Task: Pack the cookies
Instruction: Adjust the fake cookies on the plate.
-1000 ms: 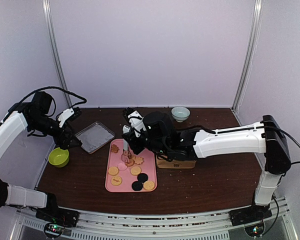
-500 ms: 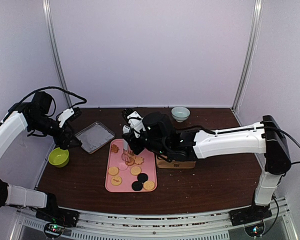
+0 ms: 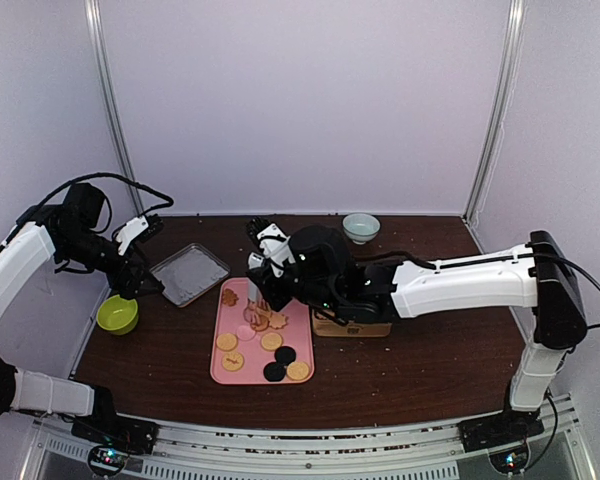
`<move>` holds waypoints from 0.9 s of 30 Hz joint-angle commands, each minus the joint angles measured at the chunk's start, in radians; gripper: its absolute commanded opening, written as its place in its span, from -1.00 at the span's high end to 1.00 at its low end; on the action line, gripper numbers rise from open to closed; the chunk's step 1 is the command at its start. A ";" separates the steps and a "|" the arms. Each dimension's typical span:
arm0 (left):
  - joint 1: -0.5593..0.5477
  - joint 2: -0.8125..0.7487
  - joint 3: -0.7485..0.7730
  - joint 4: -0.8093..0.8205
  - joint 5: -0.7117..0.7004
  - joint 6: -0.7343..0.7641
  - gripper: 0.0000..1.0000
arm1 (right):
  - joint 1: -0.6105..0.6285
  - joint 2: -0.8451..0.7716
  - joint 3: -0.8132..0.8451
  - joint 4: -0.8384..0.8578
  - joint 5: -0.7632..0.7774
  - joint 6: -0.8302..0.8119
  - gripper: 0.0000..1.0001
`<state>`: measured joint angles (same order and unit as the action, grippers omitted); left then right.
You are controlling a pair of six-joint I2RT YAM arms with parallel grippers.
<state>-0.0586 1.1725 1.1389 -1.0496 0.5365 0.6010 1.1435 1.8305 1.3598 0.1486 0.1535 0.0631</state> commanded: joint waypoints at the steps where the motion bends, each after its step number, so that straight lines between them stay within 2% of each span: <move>1: 0.009 -0.007 0.015 -0.008 0.026 0.015 -0.83 | 0.006 -0.078 -0.034 0.017 0.003 0.020 0.36; 10: 0.008 -0.008 0.017 -0.010 0.025 0.013 -0.83 | -0.017 -0.143 -0.067 0.041 0.042 0.013 0.37; 27: 0.008 -0.002 0.022 -0.013 0.024 0.017 -0.83 | -0.084 -0.087 -0.098 0.022 -0.016 0.045 0.35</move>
<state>-0.0586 1.1725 1.1393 -1.0664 0.5407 0.6044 1.0660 1.7344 1.2797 0.1455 0.1562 0.0860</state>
